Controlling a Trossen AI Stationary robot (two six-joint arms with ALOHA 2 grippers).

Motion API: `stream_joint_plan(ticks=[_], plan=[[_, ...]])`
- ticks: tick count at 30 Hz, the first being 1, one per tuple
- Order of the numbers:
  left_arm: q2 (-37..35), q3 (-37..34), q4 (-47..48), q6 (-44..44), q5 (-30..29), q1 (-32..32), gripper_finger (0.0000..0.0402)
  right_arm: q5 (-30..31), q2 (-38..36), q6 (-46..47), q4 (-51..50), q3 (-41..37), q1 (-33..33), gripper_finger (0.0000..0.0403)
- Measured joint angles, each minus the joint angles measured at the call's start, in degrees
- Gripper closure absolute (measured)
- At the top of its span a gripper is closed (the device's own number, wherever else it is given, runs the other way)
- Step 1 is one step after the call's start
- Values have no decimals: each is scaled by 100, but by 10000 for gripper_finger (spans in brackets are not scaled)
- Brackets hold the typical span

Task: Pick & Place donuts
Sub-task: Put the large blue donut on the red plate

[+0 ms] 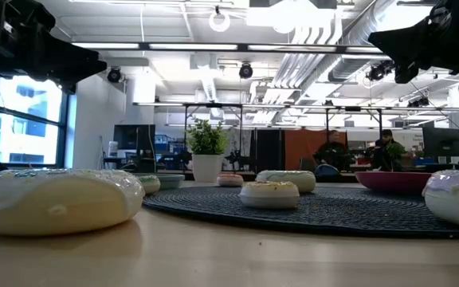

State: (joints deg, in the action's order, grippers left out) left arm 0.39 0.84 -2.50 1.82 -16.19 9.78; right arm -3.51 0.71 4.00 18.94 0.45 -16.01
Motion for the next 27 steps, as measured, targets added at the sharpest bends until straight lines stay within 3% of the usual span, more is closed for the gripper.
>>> stream_joint_plan(ticks=[9,15,20,27], plan=[[0,0,-13,1,-44,-2,252,5,1,342,2,2,1,400],[1,0,8,29,351,0,252,50,0,344,24,0,0,400],[-1,0,-161,484,29,0,252,47,2,346,56,1,2,400],[0,77,-206,451,-305,0,252,15,2,73,145,1,0,400]])
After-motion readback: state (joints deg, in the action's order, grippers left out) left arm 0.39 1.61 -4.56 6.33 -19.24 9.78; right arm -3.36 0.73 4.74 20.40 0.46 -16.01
